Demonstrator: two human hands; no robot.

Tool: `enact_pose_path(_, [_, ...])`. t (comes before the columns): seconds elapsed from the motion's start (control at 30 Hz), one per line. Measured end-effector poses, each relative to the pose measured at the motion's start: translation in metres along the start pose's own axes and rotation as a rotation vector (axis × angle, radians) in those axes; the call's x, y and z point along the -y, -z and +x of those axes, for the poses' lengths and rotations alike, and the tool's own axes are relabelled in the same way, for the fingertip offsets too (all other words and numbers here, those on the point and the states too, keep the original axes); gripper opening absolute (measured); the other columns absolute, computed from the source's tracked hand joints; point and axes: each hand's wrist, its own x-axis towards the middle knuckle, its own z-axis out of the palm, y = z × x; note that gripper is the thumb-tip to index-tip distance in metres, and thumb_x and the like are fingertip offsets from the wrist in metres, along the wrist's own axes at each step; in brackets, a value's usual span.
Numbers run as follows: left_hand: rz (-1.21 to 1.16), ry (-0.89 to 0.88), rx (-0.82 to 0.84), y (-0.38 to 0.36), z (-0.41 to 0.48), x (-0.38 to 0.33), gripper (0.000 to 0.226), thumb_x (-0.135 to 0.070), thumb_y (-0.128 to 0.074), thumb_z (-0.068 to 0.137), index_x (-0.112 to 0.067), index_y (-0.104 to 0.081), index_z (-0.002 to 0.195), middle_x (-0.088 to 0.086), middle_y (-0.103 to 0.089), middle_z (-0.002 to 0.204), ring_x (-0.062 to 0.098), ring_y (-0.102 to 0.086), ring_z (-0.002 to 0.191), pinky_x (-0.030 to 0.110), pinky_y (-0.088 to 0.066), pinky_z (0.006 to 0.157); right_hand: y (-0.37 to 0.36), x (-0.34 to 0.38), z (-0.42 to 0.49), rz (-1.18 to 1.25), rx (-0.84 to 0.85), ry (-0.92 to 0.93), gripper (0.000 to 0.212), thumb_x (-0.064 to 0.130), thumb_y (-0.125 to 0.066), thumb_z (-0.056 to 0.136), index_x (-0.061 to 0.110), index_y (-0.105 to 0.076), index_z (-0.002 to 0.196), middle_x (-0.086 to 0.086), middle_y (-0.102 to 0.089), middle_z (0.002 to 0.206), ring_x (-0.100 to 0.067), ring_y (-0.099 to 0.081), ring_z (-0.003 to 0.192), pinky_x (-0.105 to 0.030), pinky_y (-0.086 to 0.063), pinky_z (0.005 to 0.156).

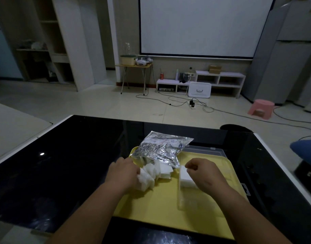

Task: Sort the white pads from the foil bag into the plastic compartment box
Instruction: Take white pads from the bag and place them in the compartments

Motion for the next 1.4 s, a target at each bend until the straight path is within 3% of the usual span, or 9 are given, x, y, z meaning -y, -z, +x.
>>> enact_pose_path(0.13, [-0.306, 0.078, -0.030, 0.012, 0.007, 0.004, 0.015, -0.030, -0.050, 0.083, -0.022, -0.061, 0.077, -0.005, -0.062, 0.088, 0.022, -0.055, 0.099, 0.037, -0.038, 0.089, 0.000, -0.001, 0.001, 0.013, -0.004, -0.012, 0.022, 0.020, -0.057, 0.091, 0.024, -0.071, 0.108, 0.003, -0.070, 0.107, -0.015, -0.061, 0.098, -0.027, -0.049, 0.082])
enact_pose_path(0.3, [-0.786, 0.106, -0.013, 0.013, 0.017, 0.004, 0.011, -0.020, -0.061, 0.067, -0.010, -0.062, 0.067, 0.002, -0.062, 0.066, 0.020, -0.059, 0.064, 0.032, -0.046, 0.062, 0.000, -0.001, 0.000, 0.026, 0.005, -0.026, 0.022, 0.021, -0.057, 0.091, 0.025, -0.071, 0.108, 0.004, -0.071, 0.107, -0.015, -0.062, 0.097, -0.027, -0.049, 0.082])
enact_pose_path(0.43, [-1.110, 0.097, -0.055, 0.017, 0.018, -0.014, 0.015, -0.012, -0.066, 0.075, 0.000, -0.068, 0.083, 0.016, -0.069, 0.080, 0.026, -0.062, 0.073, 0.041, -0.051, 0.065, 0.002, 0.001, -0.002, 0.089, -0.010, -0.008, 0.022, 0.020, -0.057, 0.091, 0.023, -0.072, 0.107, 0.006, -0.070, 0.102, -0.013, -0.061, 0.095, -0.024, -0.045, 0.078])
enact_pose_path(0.53, [-1.245, 0.098, -0.041, 0.021, 0.016, -0.028, 0.004, -0.007, -0.069, 0.083, -0.010, -0.071, 0.084, 0.012, -0.070, 0.081, 0.018, -0.061, 0.067, 0.029, -0.047, 0.057, 0.003, 0.007, -0.004, 0.248, -0.017, 0.003, 0.013, 0.020, -0.062, 0.089, 0.021, -0.074, 0.094, 0.008, -0.070, 0.089, -0.013, -0.064, 0.088, -0.030, -0.051, 0.079])
enact_pose_path(0.8, [-1.435, 0.105, 0.049, 0.017, 0.027, -0.063, 0.017, -0.011, -0.076, 0.081, -0.010, -0.064, 0.093, 0.009, -0.071, 0.087, 0.023, -0.066, 0.075, 0.032, -0.049, 0.063, 0.013, 0.017, -0.013, 0.646, 0.015, -0.034, 0.013, 0.030, -0.072, 0.085, 0.020, -0.072, 0.093, -0.002, -0.074, 0.083, -0.014, -0.068, 0.073, -0.033, -0.055, 0.068])
enact_pose_path(0.93, [-1.464, 0.089, 0.089, 0.015, 0.029, -0.076, 0.016, -0.015, -0.076, 0.082, -0.013, -0.065, 0.093, 0.011, -0.072, 0.090, 0.030, -0.069, 0.080, 0.034, -0.052, 0.062, 0.013, 0.011, -0.010, 0.637, -0.081, -0.122, 0.039, 0.032, -0.080, 0.077, 0.026, -0.054, 0.106, -0.003, -0.070, 0.086, -0.016, -0.066, 0.081, -0.035, -0.053, 0.071])
enact_pose_path(1.07, [-1.528, 0.070, 0.130, 0.014, 0.032, -0.085, 0.008, -0.014, -0.071, 0.086, -0.010, -0.067, 0.092, 0.009, -0.070, 0.079, 0.026, -0.063, 0.069, 0.040, -0.052, 0.065, 0.017, 0.006, -0.012, 0.657, -0.037, -0.099, 0.024, 0.024, -0.078, 0.079, 0.021, -0.062, 0.097, -0.004, -0.070, 0.089, -0.015, -0.067, 0.080, -0.029, -0.050, 0.064])
enact_pose_path(1.17, [-1.565, 0.045, 0.142, 0.012, 0.032, -0.091, 0.017, -0.016, -0.064, 0.093, -0.016, -0.066, 0.076, 0.004, -0.063, 0.066, 0.020, -0.057, 0.060, 0.036, -0.046, 0.062, 0.017, 0.000, -0.012, 0.617, -0.093, -0.089, 0.014, 0.016, -0.077, 0.079, 0.011, -0.066, 0.087, -0.009, -0.070, 0.086, -0.026, -0.066, 0.081, -0.041, -0.055, 0.069])
enact_pose_path(1.4, [-1.586, 0.070, 0.126, 0.010, 0.037, -0.097, 0.016, -0.015, -0.059, 0.096, -0.004, -0.065, 0.086, 0.004, -0.063, 0.065, 0.019, -0.056, 0.059, 0.031, -0.043, 0.058, 0.017, -0.005, -0.006, 0.627, -0.139, -0.099, 0.004, 0.015, -0.070, 0.085, 0.013, -0.067, 0.084, -0.005, -0.071, 0.085, -0.024, -0.067, 0.084, -0.045, -0.057, 0.073])
